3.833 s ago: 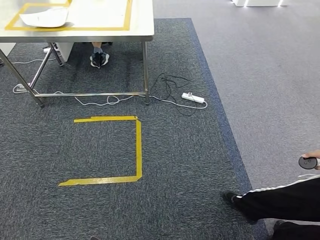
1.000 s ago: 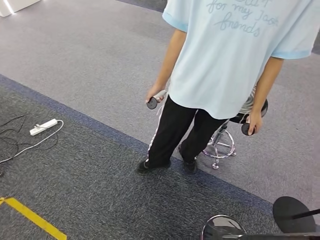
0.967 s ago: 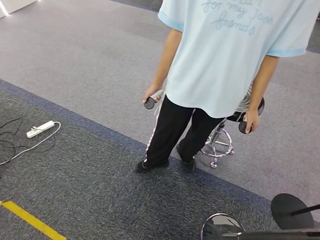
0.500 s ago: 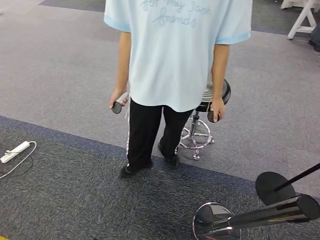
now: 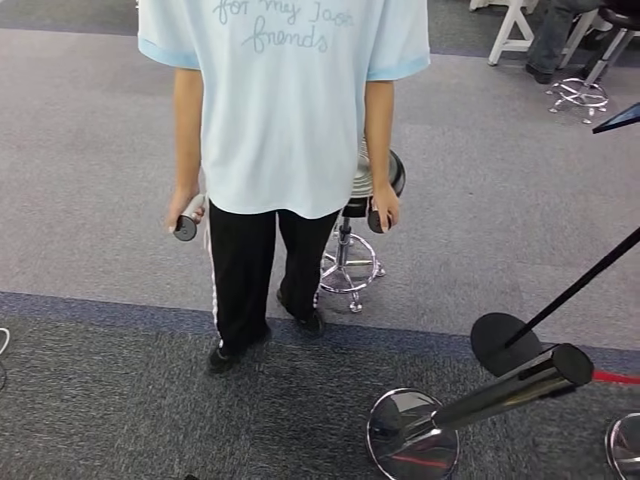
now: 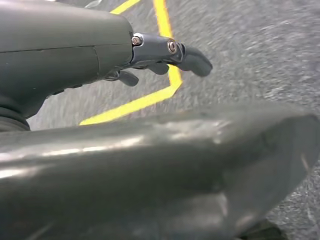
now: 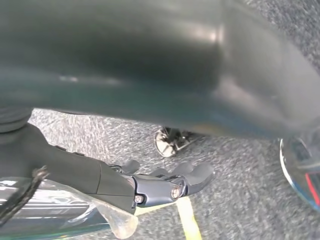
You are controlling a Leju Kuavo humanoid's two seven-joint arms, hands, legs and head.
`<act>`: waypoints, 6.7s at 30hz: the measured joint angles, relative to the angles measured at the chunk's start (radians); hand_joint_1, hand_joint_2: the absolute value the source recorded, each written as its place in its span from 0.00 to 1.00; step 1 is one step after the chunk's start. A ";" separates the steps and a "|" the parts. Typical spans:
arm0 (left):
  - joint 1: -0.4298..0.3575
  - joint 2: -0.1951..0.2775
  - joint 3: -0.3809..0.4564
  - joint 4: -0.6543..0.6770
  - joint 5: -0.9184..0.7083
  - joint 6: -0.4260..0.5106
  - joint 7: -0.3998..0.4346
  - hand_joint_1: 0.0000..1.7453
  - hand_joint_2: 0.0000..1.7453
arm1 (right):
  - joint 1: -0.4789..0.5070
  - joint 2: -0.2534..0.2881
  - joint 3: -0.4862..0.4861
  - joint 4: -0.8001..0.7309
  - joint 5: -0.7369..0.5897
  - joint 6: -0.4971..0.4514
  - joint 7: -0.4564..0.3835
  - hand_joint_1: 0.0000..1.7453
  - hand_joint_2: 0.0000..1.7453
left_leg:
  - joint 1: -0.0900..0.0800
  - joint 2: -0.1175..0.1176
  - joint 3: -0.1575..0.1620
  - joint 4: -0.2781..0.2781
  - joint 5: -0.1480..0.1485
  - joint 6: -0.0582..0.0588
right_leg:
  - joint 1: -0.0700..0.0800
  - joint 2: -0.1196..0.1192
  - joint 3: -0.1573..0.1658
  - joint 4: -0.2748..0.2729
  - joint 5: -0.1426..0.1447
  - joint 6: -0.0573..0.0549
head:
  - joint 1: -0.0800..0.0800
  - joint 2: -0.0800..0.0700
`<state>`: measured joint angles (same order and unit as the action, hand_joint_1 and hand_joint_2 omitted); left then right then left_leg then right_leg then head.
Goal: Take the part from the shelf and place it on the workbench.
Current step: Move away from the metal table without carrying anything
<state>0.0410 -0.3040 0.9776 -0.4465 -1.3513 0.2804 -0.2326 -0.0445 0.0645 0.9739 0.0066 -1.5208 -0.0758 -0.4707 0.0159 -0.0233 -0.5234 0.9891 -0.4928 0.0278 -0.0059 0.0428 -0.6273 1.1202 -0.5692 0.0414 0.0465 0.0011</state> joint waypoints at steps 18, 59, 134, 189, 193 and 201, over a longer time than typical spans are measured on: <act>0.000 0.001 0.026 0.000 -0.044 0.022 0.007 0.00 0.00 | 0.002 -0.005 0.070 0.000 0.002 -0.065 -0.020 0.00 0.00 | -0.004 0.047 0.014 -0.007 -0.005 -0.018 | 0.004 -0.049 0.106 -0.148 0.070 -0.013 | -0.003 0.000; 0.125 -0.004 -0.258 -0.238 0.438 0.025 0.195 0.00 0.00 | 0.009 -0.018 0.110 0.000 0.000 -0.047 0.014 0.00 0.00 | 0.017 0.042 -0.016 0.086 -0.079 -0.054 | -0.023 -0.037 0.077 -0.119 0.075 -0.019 | -0.008 0.000; 0.196 -0.017 -0.429 -0.363 0.440 0.010 0.205 0.00 0.00 | -0.004 -0.012 0.110 0.000 0.000 -0.058 0.008 0.00 0.00 | -0.037 0.032 0.064 -0.030 -0.034 0.005 | 0.011 -0.043 0.046 -0.153 0.141 -0.027 | -0.012 0.000; 0.205 -0.019 -0.425 -0.377 0.418 -0.028 0.229 0.00 0.00 | -0.001 0.000 0.111 0.000 0.000 -0.047 0.007 0.00 0.00 | -0.032 0.038 0.040 -0.024 -0.004 0.014 | 0.003 -0.045 0.120 -0.132 0.065 -0.005 | -0.009 0.000; 0.206 -0.019 -0.425 -0.379 0.417 -0.028 0.229 0.00 0.00 | 0.000 0.000 0.111 0.000 0.000 -0.047 0.005 0.00 0.00 | -0.036 0.038 0.029 -0.012 -0.003 0.021 | 0.005 -0.045 0.136 -0.164 0.071 -0.007 | -0.010 0.000; 0.206 -0.019 -0.425 -0.381 0.402 -0.032 0.230 0.00 0.00 | -0.001 0.000 0.111 0.000 0.000 -0.046 0.000 0.00 0.00 | -0.029 0.037 0.024 -0.014 0.003 0.005 | 0.013 -0.046 0.127 -0.159 0.071 -0.020 | -0.010 0.000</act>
<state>0.2469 -0.3227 0.5528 -0.8270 -0.9491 0.2484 -0.0031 -0.0451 0.0645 1.0852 0.0065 -1.5209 -0.1218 -0.4709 -0.0129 0.0142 -0.4993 0.9752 -0.4893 0.0324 0.0074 -0.0031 -0.5000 0.9613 -0.4985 0.0211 0.0370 0.0011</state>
